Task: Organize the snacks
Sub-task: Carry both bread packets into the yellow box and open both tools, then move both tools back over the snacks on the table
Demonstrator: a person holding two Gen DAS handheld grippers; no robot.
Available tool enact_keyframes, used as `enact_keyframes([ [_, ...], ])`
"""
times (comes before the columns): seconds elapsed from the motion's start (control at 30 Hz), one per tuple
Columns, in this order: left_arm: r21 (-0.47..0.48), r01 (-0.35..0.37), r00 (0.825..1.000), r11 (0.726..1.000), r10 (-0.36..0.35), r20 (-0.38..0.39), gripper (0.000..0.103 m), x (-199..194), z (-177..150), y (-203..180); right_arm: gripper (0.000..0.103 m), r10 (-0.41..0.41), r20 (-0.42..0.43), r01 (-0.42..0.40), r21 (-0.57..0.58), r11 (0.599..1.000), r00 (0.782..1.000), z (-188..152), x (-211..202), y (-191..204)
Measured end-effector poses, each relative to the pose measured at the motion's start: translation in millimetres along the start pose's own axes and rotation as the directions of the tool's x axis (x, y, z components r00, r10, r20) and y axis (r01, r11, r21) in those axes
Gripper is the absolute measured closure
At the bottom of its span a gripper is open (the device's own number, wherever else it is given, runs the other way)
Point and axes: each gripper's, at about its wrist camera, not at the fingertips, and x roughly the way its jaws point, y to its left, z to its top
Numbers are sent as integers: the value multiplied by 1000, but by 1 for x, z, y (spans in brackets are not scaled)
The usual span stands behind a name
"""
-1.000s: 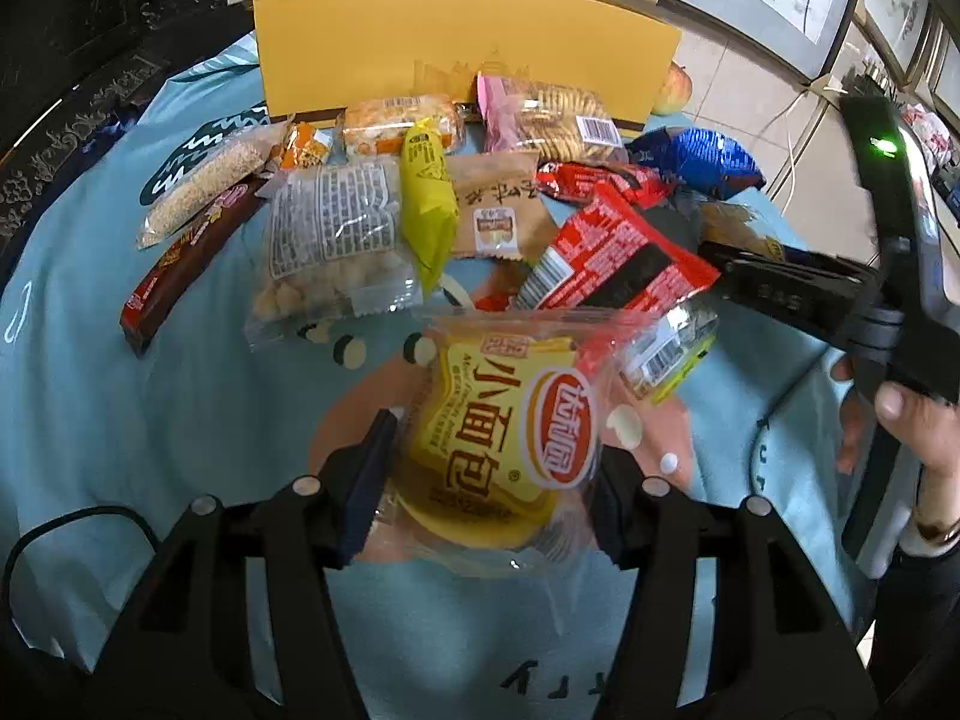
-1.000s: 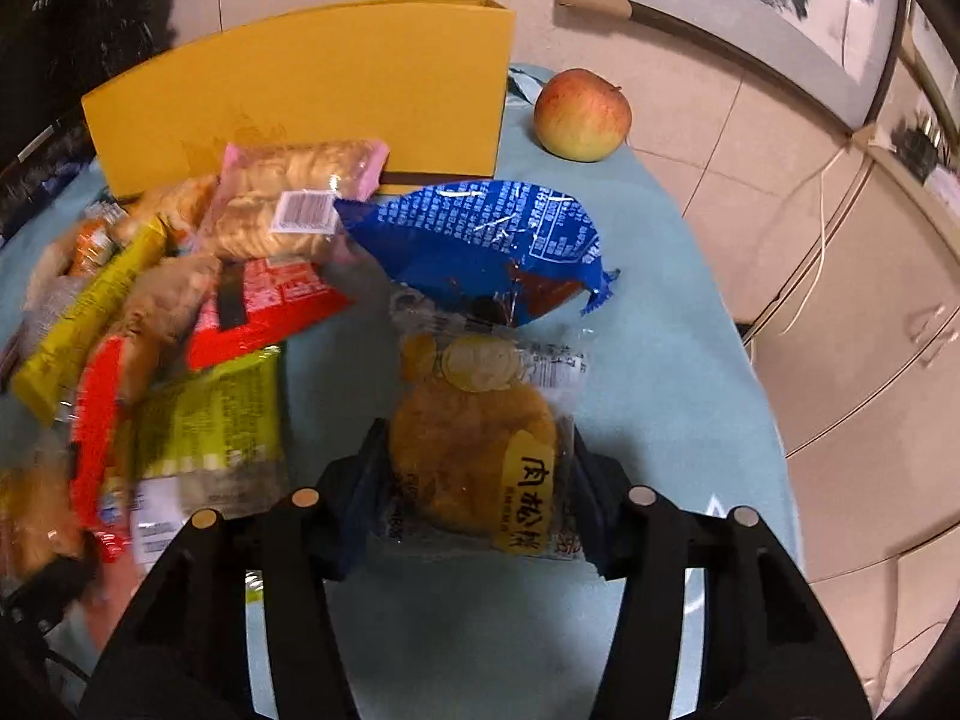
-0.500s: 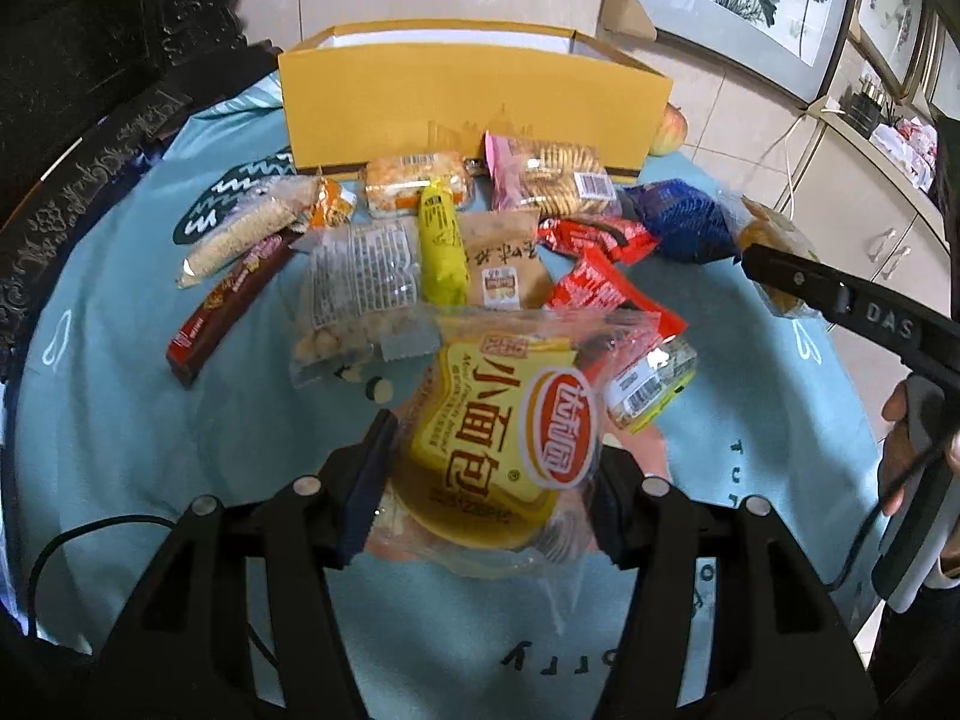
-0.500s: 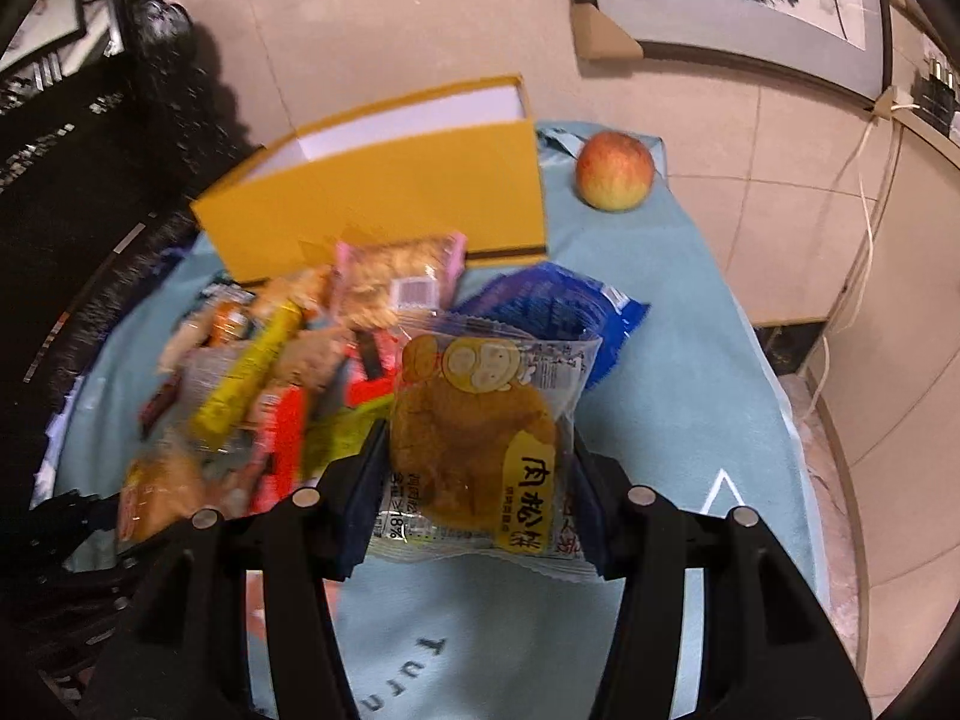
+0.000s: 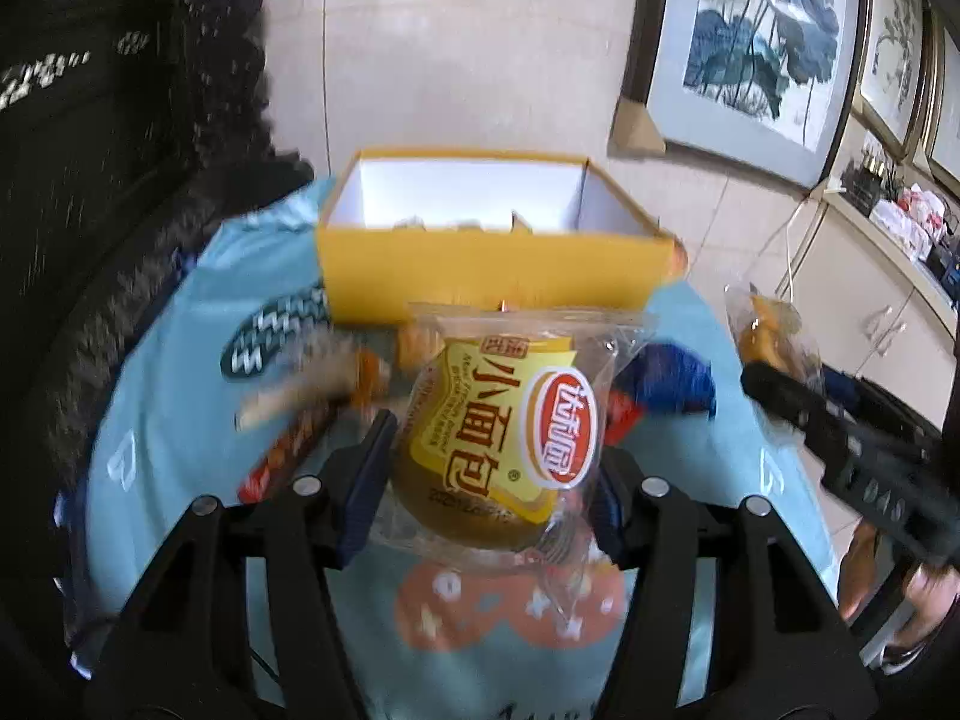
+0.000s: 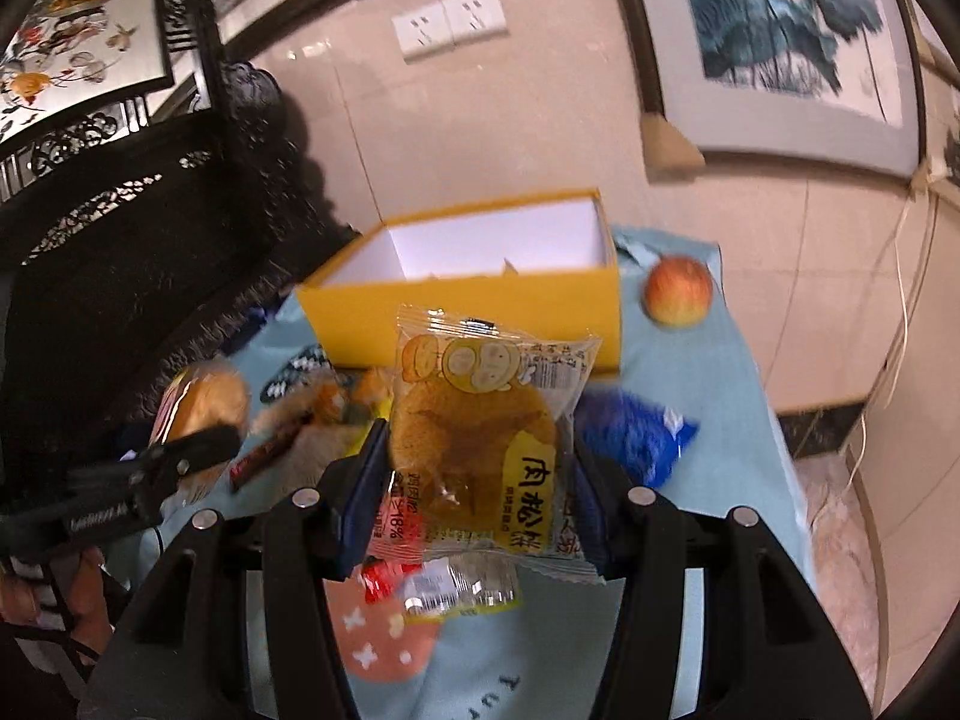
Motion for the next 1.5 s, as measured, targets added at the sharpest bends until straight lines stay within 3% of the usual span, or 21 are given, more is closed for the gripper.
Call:
enact_keyframes([
  [0.17, -21, 40, 998, 999, -39, 53, 45, 3, 47, -6, 48, 18, 53, -18, -6, 1000, 998, 37, 12, 2],
  [0.3, -66, 48, 996, 997, -42, 81, 45, 27, 89, -3, 48, 5, 110, -7, 23, 1000, 994, 61, 35, -3],
  [0.43, -129, 30, 998, 991, -22, 58, 45, 72, 120, 10, 48, -55, 148, 45, 66, 997, 988, 83, 72, -17],
  [0.7, -189, -24, 998, 982, 13, -58, 44, 169, 149, 28, 47, -90, 91, 86, 48, 995, 992, 108, 155, -29],
  [0.73, -201, -25, 998, 979, 12, -66, 39, 176, 150, 30, 46, -96, 82, 94, 34, 995, 992, 108, 166, -29],
  [0.77, -221, -24, 997, 975, 9, -71, 21, 182, 151, 33, 41, -107, 76, 106, 17, 994, 991, 108, 173, -28],
  [0.8, -264, -10, 998, 965, -8, -67, 11, 187, 152, 38, 26, -140, 74, 140, -5, 990, 987, 108, 178, -26],
  [0.83, -292, 17, 998, 956, -32, -48, 4, 187, 151, 41, 19, -183, 92, 186, -29, 982, 979, 107, 178, -23],
  [0.9, -301, 52, 998, 952, -58, -11, 4, 182, 151, 42, 15, -182, 157, 193, -57, 980, 971, 104, 168, -20],
  [0.97, -280, 24, 1000, 960, -29, -11, 3, 177, 150, 39, 12, -189, 178, 203, -62, 977, 966, 100, 158, -20],
  [1.17, -218, -13, 1000, 976, 13, 0, 2, 140, 135, 35, 9, -125, 129, 122, 28, 992, 984, 86, 121, -31],
  [1.23, -194, -18, 1000, 981, 17, -8, 2, 124, 125, 32, 3, -123, 116, 117, 59, 991, 986, 77, 107, -33],
  [1.5, -119, -30, 999, 992, 25, -44, 2, 77, 71, 23, 3, -102, 77, 96, 74, 993, 992, 41, 57, -28],
])
